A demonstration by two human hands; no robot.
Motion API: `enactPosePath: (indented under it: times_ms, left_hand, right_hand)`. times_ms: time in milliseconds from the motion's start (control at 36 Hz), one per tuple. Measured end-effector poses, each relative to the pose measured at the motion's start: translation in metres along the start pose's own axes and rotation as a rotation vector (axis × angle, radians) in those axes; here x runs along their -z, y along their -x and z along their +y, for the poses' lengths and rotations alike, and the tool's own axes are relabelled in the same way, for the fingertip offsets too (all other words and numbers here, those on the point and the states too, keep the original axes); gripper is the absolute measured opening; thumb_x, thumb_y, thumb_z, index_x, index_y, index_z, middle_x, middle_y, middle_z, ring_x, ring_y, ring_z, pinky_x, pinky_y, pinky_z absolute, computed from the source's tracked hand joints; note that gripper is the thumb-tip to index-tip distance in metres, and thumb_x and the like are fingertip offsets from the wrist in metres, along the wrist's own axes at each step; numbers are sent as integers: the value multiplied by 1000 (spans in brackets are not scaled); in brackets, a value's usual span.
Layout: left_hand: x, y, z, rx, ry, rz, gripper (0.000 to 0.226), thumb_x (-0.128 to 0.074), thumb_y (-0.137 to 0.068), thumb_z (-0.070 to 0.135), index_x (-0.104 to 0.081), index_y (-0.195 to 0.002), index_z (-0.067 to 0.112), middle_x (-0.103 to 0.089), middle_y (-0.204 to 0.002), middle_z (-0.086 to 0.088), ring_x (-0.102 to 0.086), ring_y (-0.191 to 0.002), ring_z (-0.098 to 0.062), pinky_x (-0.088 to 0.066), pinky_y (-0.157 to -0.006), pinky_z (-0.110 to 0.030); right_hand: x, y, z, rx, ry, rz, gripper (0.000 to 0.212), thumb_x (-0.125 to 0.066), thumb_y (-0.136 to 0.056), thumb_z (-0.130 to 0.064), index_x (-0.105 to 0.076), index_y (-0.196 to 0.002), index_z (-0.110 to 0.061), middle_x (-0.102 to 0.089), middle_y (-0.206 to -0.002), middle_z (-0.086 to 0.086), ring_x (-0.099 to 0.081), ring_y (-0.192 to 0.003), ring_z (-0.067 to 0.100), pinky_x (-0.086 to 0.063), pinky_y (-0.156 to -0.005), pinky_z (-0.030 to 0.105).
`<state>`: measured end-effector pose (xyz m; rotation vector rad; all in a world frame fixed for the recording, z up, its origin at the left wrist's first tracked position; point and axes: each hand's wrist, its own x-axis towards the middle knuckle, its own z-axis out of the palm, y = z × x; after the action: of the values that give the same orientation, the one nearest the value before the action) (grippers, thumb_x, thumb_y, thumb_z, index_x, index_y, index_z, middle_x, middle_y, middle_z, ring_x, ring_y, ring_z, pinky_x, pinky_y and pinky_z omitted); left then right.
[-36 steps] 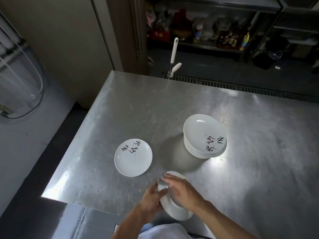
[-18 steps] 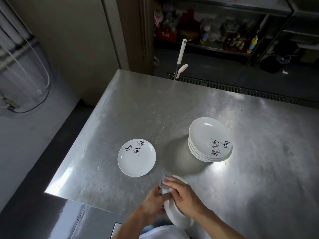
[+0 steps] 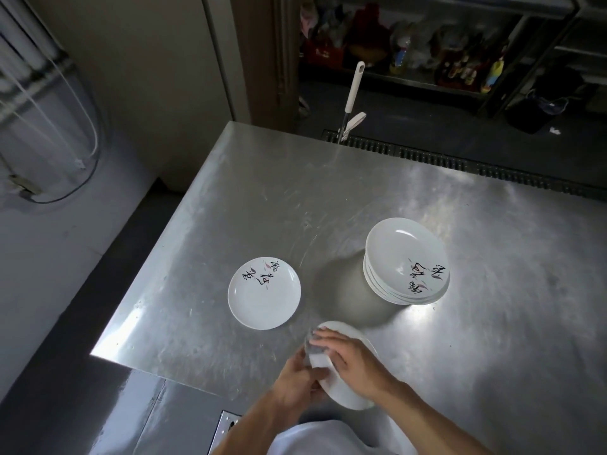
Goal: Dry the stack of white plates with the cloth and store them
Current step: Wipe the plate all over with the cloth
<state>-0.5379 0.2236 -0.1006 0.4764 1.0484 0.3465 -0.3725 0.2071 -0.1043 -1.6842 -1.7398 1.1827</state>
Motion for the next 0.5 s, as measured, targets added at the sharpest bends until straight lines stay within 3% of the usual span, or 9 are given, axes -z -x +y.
enactPosePath:
  times_ms: [83, 222, 361, 444, 500]
  left_hand:
    - [2, 1, 4, 24, -23, 2, 47, -59, -88, -13, -63, -128, 12, -73, -101, -18, -72, -82, -29, -57, -62, -33]
    - [2, 4, 9, 24, -39, -10, 45, -55, -91, -11, -60, -130, 10, -73, -109, -20, -71, -92, -33, -59, -70, -37]
    - [-2, 1, 15, 40, -92, -48, 46, -62, -91, -6, -64, -129, 20, -73, -112, -22, -71, -94, -35, -61, -81, -47]
    - [-3, 1, 16, 41, -80, -32, 42, -61, -91, -6, -62, -128, 13, -74, -103, -16, -72, -88, -29, -59, -69, -37]
    - [-1, 2, 15, 40, -89, -22, 41, -61, -91, -7, -60, -128, 11, -75, -104, -15, -73, -90, -28, -59, -69, -36]
  right_hand:
    - [10, -5, 6, -171, 38, 166, 38, -46, -101, -1, -65, -132, -13, -60, -139, -4, -53, -133, 12, -32, -111, 12]
    - [2, 0, -2, 46, 48, -113, 51, -47, -92, 4, -65, -134, -18, -51, -147, -11, -39, -141, 0, -25, -117, 14]
    - [14, -8, 1, -299, -76, 225, 39, -44, -101, -3, -65, -132, -13, -63, -135, -4, -56, -129, 12, -34, -105, 10]
    - [8, -3, -11, -100, -27, 62, 39, -47, -100, -3, -66, -131, -16, -58, -141, -8, -49, -135, 3, -31, -114, 15]
    - [5, 3, -11, -16, -7, -36, 41, -49, -99, -6, -66, -133, -19, -54, -143, -14, -42, -137, -6, -26, -115, 13]
